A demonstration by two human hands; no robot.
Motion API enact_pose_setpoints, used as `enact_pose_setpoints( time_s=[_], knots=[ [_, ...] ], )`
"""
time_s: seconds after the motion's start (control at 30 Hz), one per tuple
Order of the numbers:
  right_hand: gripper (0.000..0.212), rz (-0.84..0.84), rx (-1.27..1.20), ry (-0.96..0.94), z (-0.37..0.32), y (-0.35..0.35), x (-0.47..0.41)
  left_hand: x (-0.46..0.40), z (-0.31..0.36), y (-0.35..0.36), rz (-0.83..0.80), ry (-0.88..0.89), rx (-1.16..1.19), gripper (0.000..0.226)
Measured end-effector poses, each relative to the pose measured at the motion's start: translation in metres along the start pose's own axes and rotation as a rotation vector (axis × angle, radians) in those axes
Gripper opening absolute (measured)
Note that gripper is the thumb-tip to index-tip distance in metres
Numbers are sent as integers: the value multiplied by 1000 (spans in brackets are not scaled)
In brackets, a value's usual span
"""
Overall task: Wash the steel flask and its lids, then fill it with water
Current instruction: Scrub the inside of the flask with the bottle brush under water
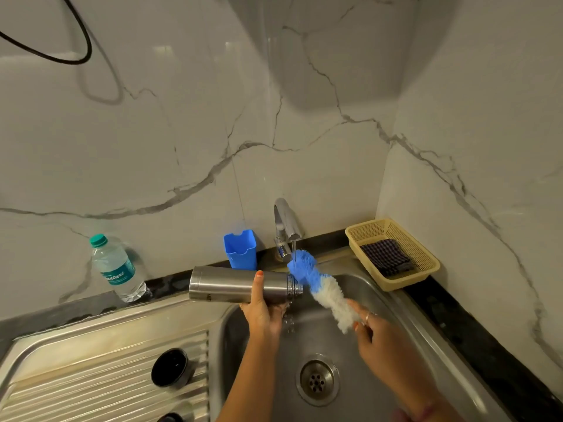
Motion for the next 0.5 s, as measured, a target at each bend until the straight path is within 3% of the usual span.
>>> enact_pose_setpoints(
  time_s=[0.07,0.27,0.5],
  knots=[
    [50,14,31,-4,-9,-3,-1,2,-4,-2,9,-12,9,68],
    [56,65,180,-27,-24,-15,37,-4,1,-4,-6,9,-31,75],
    [54,47,172,-12,-26,-13,19,4,-10,3,-47,-19,-66,70]
  ],
)
Point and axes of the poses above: each hand's wrist, its own x-axis away from the middle knuckle, its own y-axis out of the palm, z = x × y, the point moved 4 cm from there along -x, towards the middle knuckle, and after that the axes turned 4 degrees about x, right-handed, at the moved point
